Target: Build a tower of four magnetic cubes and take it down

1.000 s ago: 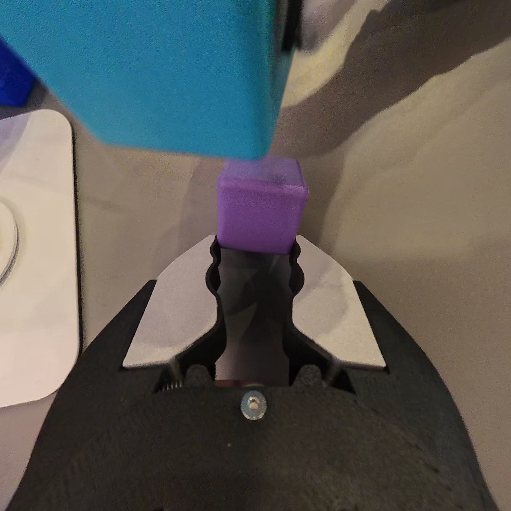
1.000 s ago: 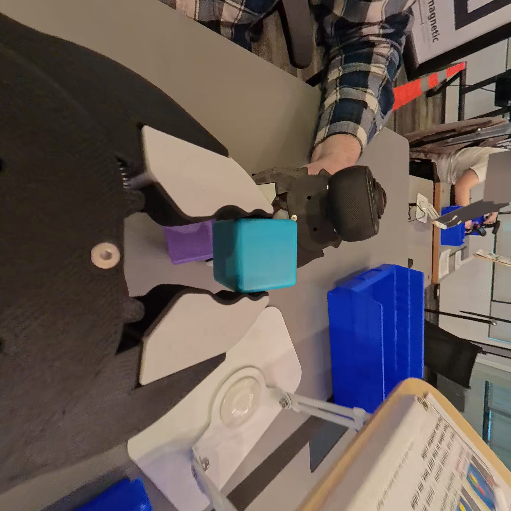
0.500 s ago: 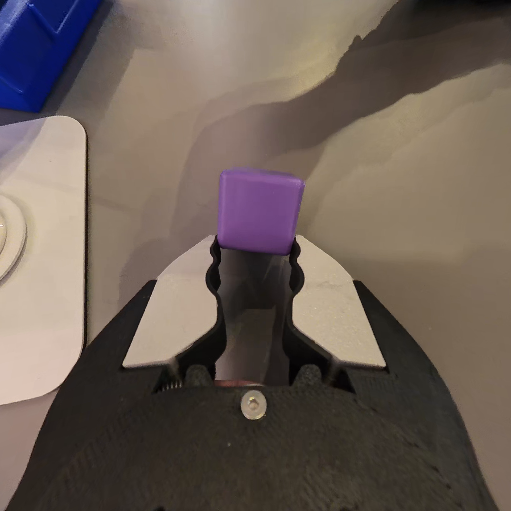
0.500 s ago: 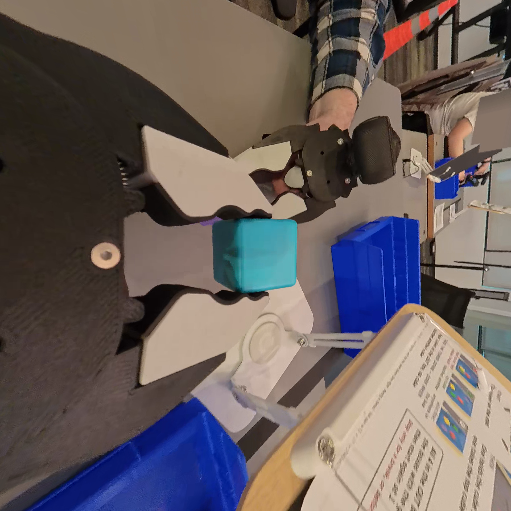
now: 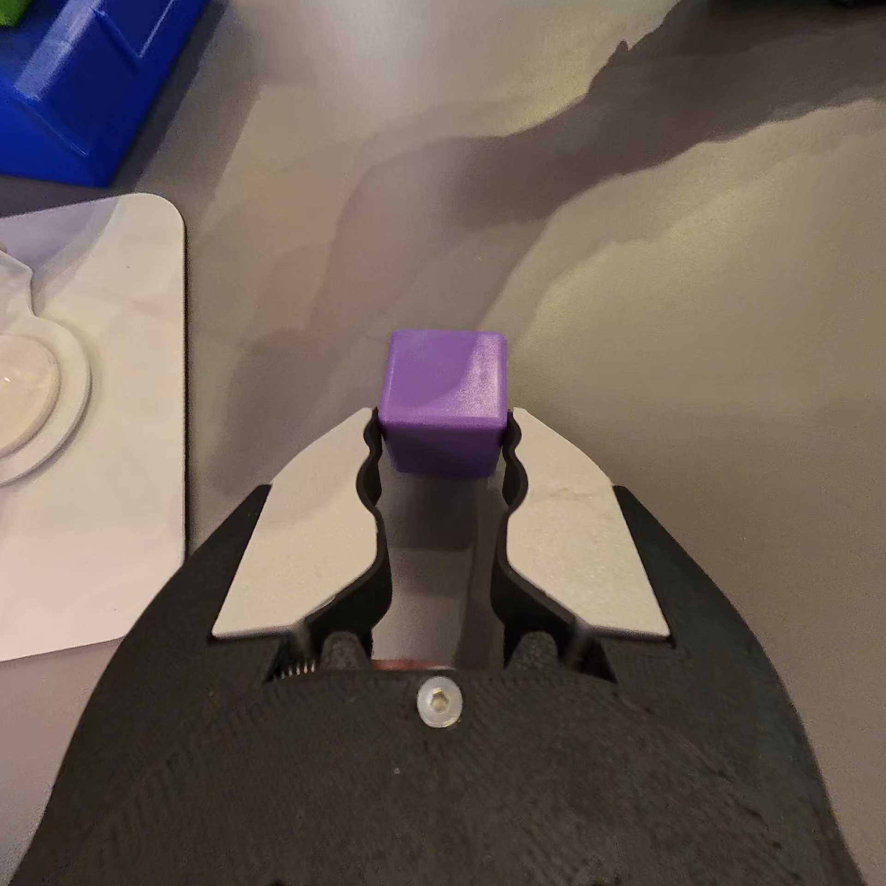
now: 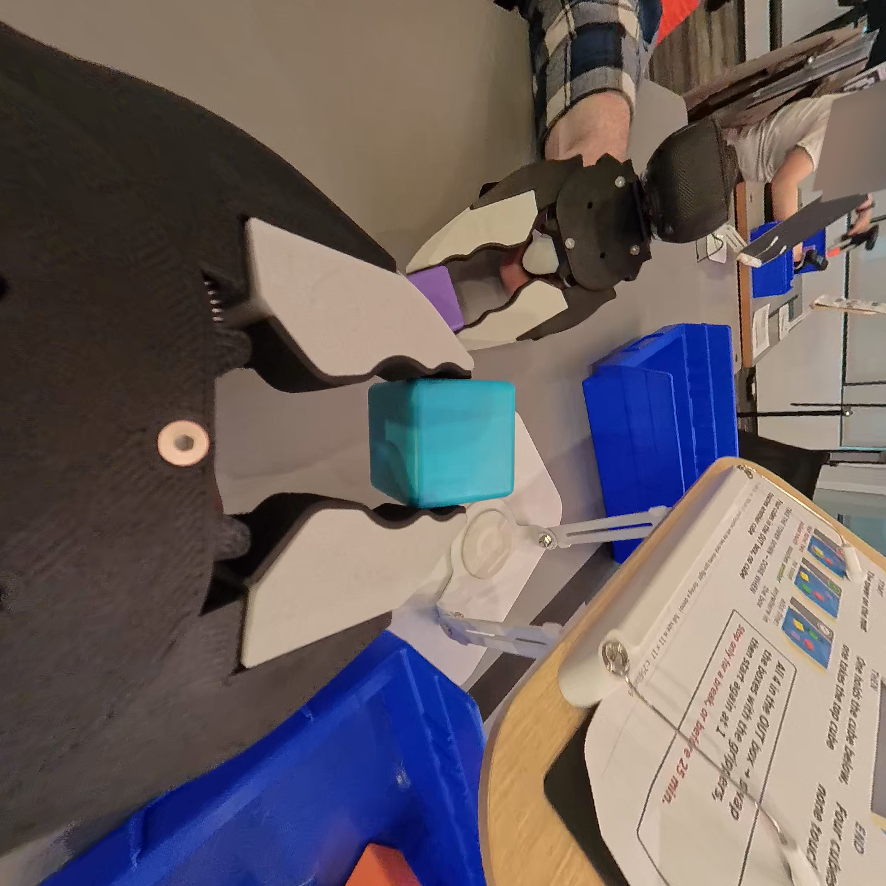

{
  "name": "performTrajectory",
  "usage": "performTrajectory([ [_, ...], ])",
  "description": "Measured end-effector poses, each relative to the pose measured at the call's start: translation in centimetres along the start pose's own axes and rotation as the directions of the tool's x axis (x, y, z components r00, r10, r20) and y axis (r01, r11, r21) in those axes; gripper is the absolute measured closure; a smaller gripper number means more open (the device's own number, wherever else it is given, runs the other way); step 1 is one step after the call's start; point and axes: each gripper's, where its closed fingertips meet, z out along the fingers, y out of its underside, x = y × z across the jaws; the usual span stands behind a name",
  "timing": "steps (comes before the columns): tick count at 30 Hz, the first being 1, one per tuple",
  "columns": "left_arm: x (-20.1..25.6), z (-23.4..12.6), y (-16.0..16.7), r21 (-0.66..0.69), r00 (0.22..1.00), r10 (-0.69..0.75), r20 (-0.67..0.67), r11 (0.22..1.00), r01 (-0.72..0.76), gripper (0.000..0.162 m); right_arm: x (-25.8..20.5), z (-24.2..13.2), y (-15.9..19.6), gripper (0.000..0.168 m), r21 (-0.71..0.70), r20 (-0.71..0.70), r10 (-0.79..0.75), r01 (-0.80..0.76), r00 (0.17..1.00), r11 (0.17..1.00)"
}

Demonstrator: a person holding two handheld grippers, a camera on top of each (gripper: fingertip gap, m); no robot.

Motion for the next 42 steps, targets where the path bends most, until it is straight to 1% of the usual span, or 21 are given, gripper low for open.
performTrajectory([
  [1,0.1,0.0,0.1,0.0,1.0,-0.004,-0.007,1.0,0.004,0.114,0.5,-0.2,0.0,0.118,0.001,-0.019,0.011,-0.011,1.0,1.0],
  [3,0.0,0.1,0.3,-0.005,1.0,0.0,0.0,1.0,0.0,0.114,1.7,-0.7,0.0,0.118,-0.002,-0.066,0.031,-0.032,0.997,0.999],
  [6,0.0,0.1,0.3,0.003,1.0,-0.005,0.003,1.0,0.005,0.114,4.8,-2.0,-0.2,0.118,0.001,-0.172,0.076,-0.077,0.982,0.997],
  [8,-0.1,0.0,0.1,0.01,1.0,-0.015,0.005,1.0,0.015,0.107,7.5,-2.8,0.2,0.118,-0.005,-0.254,0.104,-0.108,0.962,0.994],
  [11,-0.2,0.0,0.1,0.01,1.0,-0.027,0.007,1.0,0.027,0.099,11.5,-3.7,2.0,0.118,-0.071,-0.374,0.125,-0.163,0.919,0.984],
  [16,-0.4,0.1,0.3,0.01,1.0,-0.029,0.007,1.0,0.029,0.097,16.8,-4.0,4.3,0.118,-0.151,-0.483,0.174,-0.277,0.858,0.949],
  [19,-0.5,0.1,0.4,0.009,0.999,-0.033,0.008,0.999,0.033,0.097,19.5,-3.7,5.4,0.118,-0.218,-0.551,0.149,-0.314,0.821,0.924],
  [25,-0.3,0.1,0.3,0.015,1.0,-0.03,-0.003,0.999,0.03,0.097,22.5,-1.6,5.8,0.118,-0.276,-0.558,0.173,-0.379,0.812,0.883],
  [30,-0.5,-0.1,0.2,0.021,0.999,-0.032,0.004,0.999,0.032,0.097,24.4,0.0,7.0,0.118,-0.377,-0.548,0.158,-0.411,0.821,0.83],
  [36,-0.5,0.1,0.5,0.004,1.0,-0.028,0.008,1.0,0.028,0.094,25.0,2.0,9.4,0.118,-0.512,-0.503,0.148,-0.432,0.851,0.742],
  [38,-0.5,0.1,0.5,0.003,1.0,-0.027,0.01,1.0,0.027,0.094,25.4,2.3,10.3,0.118,-0.548,-0.516,0.119,-0.433,0.848,0.715],
  [42,-0.5,0.1,0.5,0.001,1.0,-0.025,0.008,1.0,0.025,0.095,25.6,3.3,11.5,0.118,-0.576,-0.502,0.133,-0.446,0.854,0.686],
])
